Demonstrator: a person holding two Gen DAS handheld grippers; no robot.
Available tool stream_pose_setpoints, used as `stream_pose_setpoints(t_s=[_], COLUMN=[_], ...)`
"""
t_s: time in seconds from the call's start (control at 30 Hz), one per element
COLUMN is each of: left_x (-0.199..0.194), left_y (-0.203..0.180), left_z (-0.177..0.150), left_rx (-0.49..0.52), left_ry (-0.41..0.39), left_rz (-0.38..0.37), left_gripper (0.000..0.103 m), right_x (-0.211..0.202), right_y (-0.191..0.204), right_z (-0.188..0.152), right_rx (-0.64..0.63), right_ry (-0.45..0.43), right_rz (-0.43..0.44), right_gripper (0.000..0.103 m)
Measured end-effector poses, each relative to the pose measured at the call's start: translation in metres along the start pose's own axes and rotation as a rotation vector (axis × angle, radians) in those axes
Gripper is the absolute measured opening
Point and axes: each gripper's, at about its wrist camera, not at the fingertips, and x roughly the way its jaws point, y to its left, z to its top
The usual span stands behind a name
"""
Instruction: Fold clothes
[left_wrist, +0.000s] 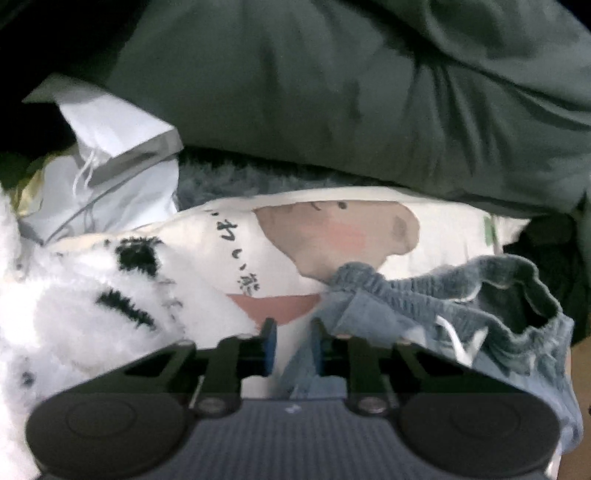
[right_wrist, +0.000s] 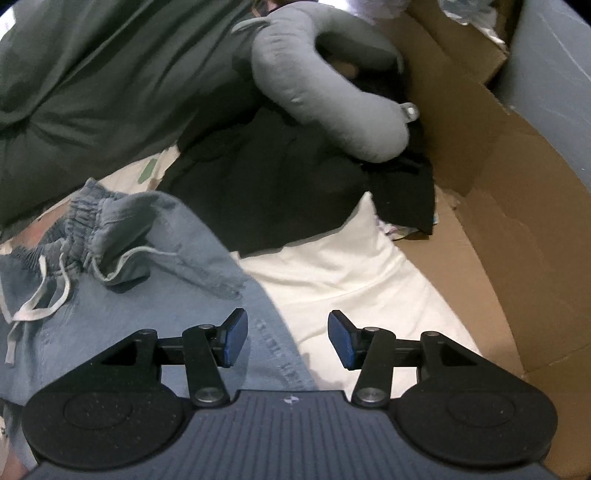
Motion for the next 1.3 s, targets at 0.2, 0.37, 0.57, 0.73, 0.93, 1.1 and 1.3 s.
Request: stream_pose_setpoints(t_s=[0.2, 0.37, 0.57, 0.73, 0.93, 1.1, 1.3], left_x=[0.026, 0.038, 0.041, 0.035, 0.035, 0.023, 0.025], left_y=[-0.005, -0.010, -0.019, -0.023, -0.026, -0.025, -0.025], left_z=[0.010, 0.011, -0.001, -0.007, -0.014, -0.019, -0.019], left_rx=[0.011, 0.025, 0.050, 0.051, 0.038, 0.042, 0.032], left_ry=[-0.043, -0.044, -0.026, -0.020, -0.004, -0.011, -0.010], left_rz=[0.023, 0.029, 0.002, -0.028, -0.052, -0.070, -0.072], left_gripper=[0.020, 0.020, 0.016, 0.011, 0.011, 0.011, 0.011], right_x=[0.004, 0.001, -0.001, 0.000, 0.001, 0.000, 0.001], right_y=[0.015, 0.023, 0.027, 0.028, 0.032, 0.031, 0.030], right_z=[0.001, 0.005, 0.007, 0.007, 0.005, 0.005, 0.005], right_rx=[-0.047, -0.073, -0.082, -0.072, -0.085, -0.081, -0.081], right_ry=[0.006, -0.003, -0.007, -0.001, 0.005, 0.002, 0.009], right_rz=[0.012, 0.000, 0.001, -0.002, 0.013, 0.014, 0.018], right_gripper=[0.055, 0.055, 0.055, 0.055, 0.055, 0.055, 0.055])
